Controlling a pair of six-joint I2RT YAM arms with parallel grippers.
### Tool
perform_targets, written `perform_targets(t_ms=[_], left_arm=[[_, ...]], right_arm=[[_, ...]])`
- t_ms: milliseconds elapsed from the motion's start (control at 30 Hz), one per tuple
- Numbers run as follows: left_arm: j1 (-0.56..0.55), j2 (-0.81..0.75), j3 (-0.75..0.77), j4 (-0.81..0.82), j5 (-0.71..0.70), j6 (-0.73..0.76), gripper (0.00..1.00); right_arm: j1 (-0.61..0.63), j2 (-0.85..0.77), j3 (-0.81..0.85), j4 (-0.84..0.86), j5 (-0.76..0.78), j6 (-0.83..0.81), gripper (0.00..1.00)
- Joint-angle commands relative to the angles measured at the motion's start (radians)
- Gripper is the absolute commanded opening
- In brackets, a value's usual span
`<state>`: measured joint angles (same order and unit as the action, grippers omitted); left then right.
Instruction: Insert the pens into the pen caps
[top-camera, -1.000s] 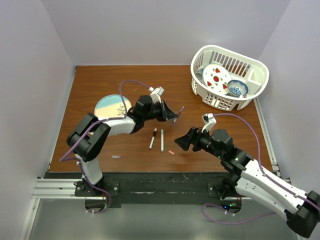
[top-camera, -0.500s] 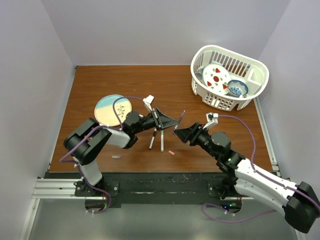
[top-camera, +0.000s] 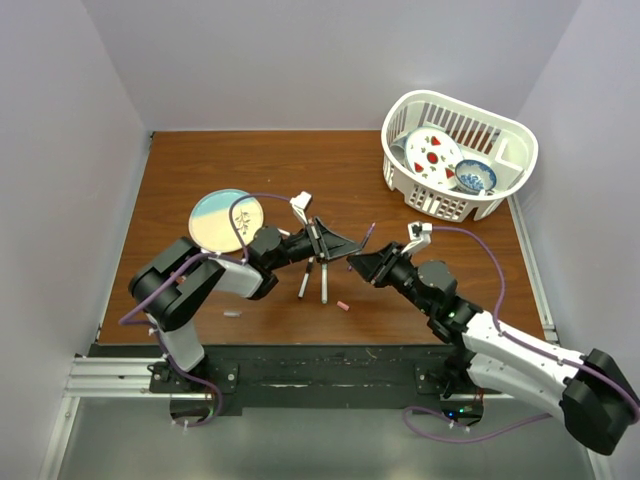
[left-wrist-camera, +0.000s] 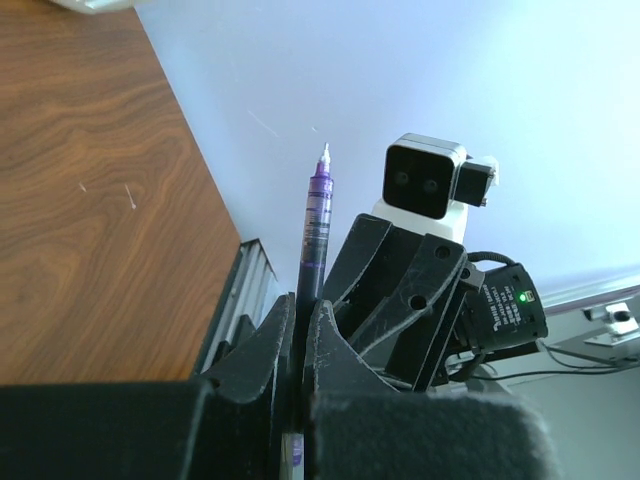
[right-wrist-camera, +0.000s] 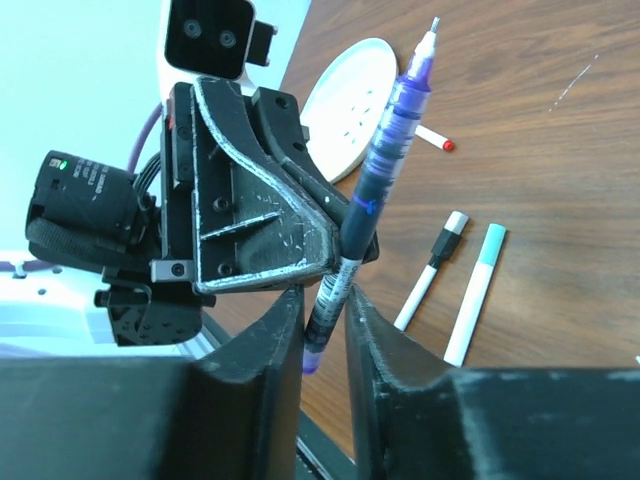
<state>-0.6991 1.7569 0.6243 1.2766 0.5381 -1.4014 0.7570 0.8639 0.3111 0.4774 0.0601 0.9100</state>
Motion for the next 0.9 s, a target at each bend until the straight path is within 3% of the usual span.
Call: perform_targets(t_ms=[0, 67, 100, 233, 467, 567, 700, 800, 833, 867], left_arm=[[-0.017, -0.034, 0.020, 0.198, -0.010, 0.041, 0.00], [-0.019, -0.042, 0.029, 0.198, -0.003, 0.047, 0.00], [-0.020, -0.043, 0.034, 0.195, 0.005, 0.050, 0.00], [-0.017, -0.072, 0.064, 0.132, 0.040, 0.100, 0.24], [-0.019, -0.119, 0.132, -0.052, 0.091, 0.226, 0.34], [-0.016, -0.120, 0.137, -0.057, 0.108, 0.232, 0.27], [-0.013, -0.126, 0.130, -0.068, 0.112, 0.236, 0.00], [-0.010, -0.135, 0.115, -0.046, 0.111, 0.237, 0.00], [-0.010, -0.139, 0.109, -0.034, 0.109, 0.222, 0.00], [-0.011, -0.139, 0.098, -0.002, 0.105, 0.208, 0.00]], right_arm=[[-0.004, 0.029, 0.022, 0.069, -0.008, -0.002, 0.13], [-0.004, 0.037, 0.025, 0.070, -0.035, -0.013, 0.00], [-0.004, 0.035, 0.025, 0.067, -0.046, -0.016, 0.00], [-0.002, 0.023, 0.016, 0.053, -0.104, -0.042, 0.00], [-0.002, -0.002, 0.020, 0.014, -0.213, -0.077, 0.00], [-0.002, -0.009, 0.026, -0.005, -0.233, -0.088, 0.00], [-0.002, -0.019, 0.034, -0.048, -0.267, -0.106, 0.00], [-0.002, -0.031, 0.028, -0.056, -0.276, -0.105, 0.00], [-0.002, -0.040, 0.028, -0.054, -0.273, -0.099, 0.04], [-0.004, -0.045, 0.022, -0.048, -0.263, -0.085, 0.15]])
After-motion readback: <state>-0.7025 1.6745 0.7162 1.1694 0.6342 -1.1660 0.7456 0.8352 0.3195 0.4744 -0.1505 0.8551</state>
